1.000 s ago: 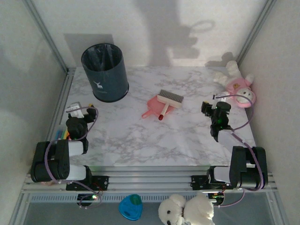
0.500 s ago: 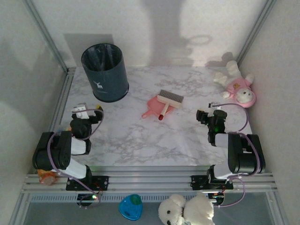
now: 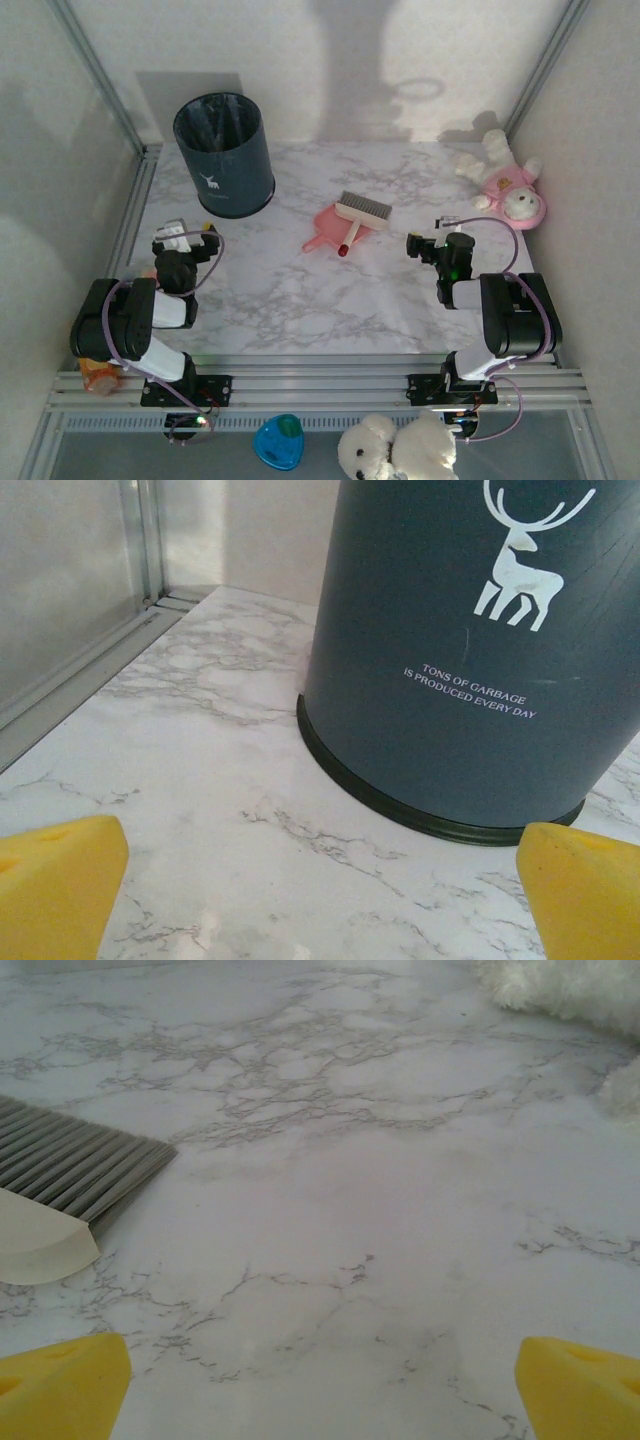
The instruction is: Sweep away the paper scraps from the table
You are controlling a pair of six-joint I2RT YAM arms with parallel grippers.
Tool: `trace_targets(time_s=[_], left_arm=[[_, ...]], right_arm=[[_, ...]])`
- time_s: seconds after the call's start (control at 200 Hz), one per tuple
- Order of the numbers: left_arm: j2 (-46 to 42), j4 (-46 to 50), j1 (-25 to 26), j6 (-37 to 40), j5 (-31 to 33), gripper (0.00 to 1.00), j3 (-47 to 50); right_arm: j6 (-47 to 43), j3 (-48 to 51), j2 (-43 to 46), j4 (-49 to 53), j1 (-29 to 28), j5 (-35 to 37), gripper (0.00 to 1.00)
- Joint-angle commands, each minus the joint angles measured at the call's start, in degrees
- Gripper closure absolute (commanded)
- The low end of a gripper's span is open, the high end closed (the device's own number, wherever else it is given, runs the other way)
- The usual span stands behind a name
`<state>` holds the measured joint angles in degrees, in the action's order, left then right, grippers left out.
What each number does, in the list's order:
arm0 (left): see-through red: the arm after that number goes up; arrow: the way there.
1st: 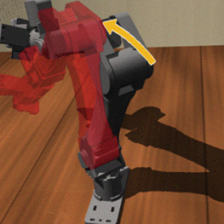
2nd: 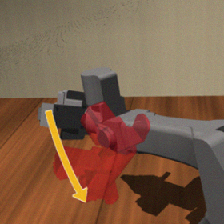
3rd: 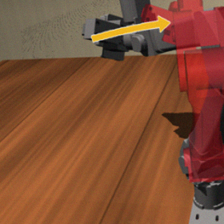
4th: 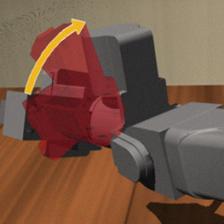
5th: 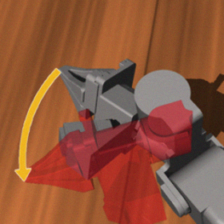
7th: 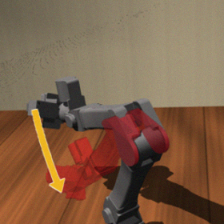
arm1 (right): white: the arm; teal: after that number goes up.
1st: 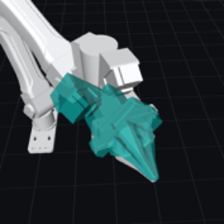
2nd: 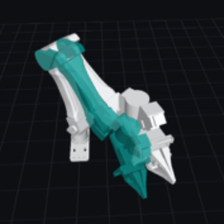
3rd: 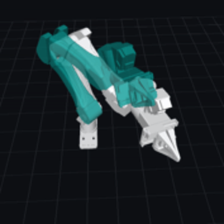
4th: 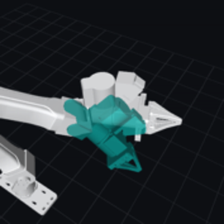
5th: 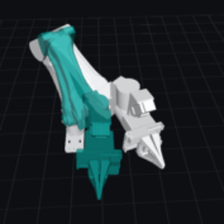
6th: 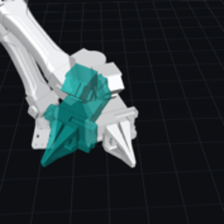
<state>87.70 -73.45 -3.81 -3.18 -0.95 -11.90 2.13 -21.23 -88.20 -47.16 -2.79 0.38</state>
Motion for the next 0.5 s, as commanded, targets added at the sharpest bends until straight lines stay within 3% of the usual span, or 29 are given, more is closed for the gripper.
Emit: trace_targets(time_s=[0.0,0.496], left_arm=[[0.2,-0.6,0.5,0.1,1.5,0.0,-0.9],[0.2,-0.4,0.5,0.1,1.6,0.01,-0.9]], right_arm=[[-1.0,-1.1,-0.3,-1.3,0.0,1.0,0.01],[-1.0,-1.1,-0.3,-1.2,0.0,1.0,0.01]])
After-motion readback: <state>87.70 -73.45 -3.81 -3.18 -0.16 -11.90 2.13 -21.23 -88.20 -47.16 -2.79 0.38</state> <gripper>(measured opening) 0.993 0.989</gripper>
